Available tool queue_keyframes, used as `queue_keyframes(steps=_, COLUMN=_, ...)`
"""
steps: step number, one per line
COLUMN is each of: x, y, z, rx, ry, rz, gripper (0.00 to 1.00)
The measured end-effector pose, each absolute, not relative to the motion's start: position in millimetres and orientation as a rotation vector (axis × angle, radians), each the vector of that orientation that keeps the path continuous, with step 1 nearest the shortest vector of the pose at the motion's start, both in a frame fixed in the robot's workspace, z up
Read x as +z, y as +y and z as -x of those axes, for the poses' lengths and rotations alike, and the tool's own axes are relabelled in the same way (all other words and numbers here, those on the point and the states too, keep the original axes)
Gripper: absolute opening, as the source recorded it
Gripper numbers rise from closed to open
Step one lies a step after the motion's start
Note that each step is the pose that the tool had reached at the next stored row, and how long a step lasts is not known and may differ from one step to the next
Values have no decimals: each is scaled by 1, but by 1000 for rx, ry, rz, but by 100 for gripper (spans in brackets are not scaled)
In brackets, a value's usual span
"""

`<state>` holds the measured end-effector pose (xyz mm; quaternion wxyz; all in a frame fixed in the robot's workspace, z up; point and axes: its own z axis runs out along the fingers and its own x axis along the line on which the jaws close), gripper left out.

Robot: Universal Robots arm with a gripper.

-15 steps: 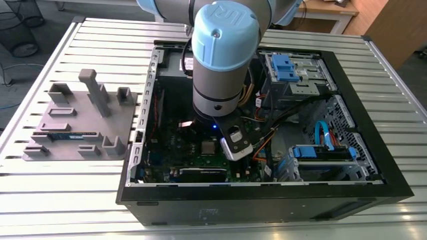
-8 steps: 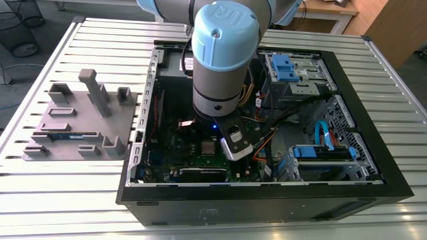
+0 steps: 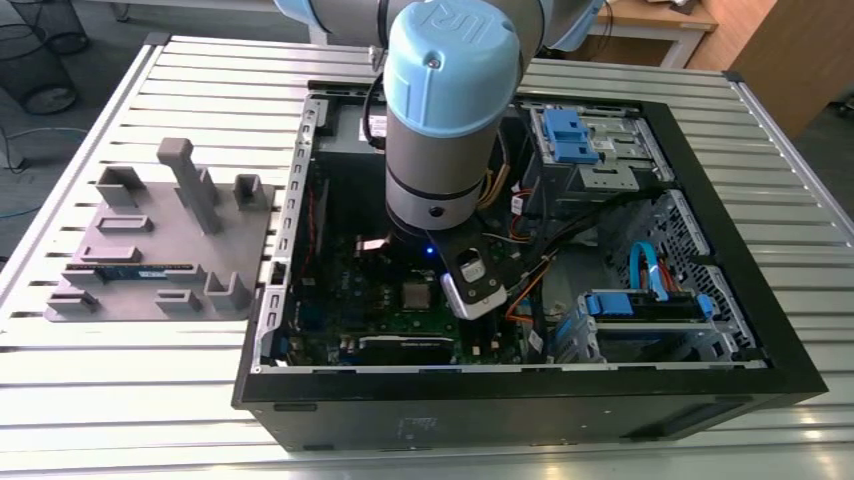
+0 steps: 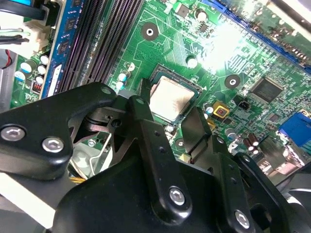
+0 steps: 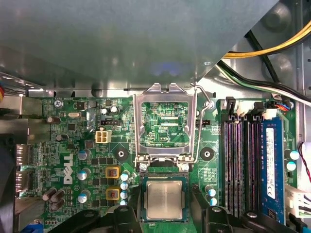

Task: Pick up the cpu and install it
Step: 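Place the cpu into insertion slot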

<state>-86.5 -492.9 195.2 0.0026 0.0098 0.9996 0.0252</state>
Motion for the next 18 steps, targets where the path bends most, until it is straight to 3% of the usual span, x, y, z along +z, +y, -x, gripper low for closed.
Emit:
queue_keyframes(steps=3, x=195, y=-493, z=87, rx=78, ry=3135, rz=-31, gripper=51)
queue_keyframes(steps=4, x=195, y=-493, z=87, rx=77, ry=3135, rz=-31, gripper=45)
queue_keyframes(steps=5, x=195, y=-493, z=87, rx=77, ry=3135, rz=-31, gripper=45)
queue_keyframes(steps=8, x=195, y=-493, z=87, rx=75, ry=3135, rz=-31, gripper=27)
queue_keyframes(steps=9, x=195, y=-493, z=87, rx=75, ry=3135, rz=-31, gripper=27)
queue_keyframes(steps=12, x=195, y=-493, z=87, rx=74, ry=3135, rz=-31, gripper=11)
queue_keyframes(steps=18, x=195, y=-493, z=87, rx=71, ry=3135, rz=-31, gripper=11)
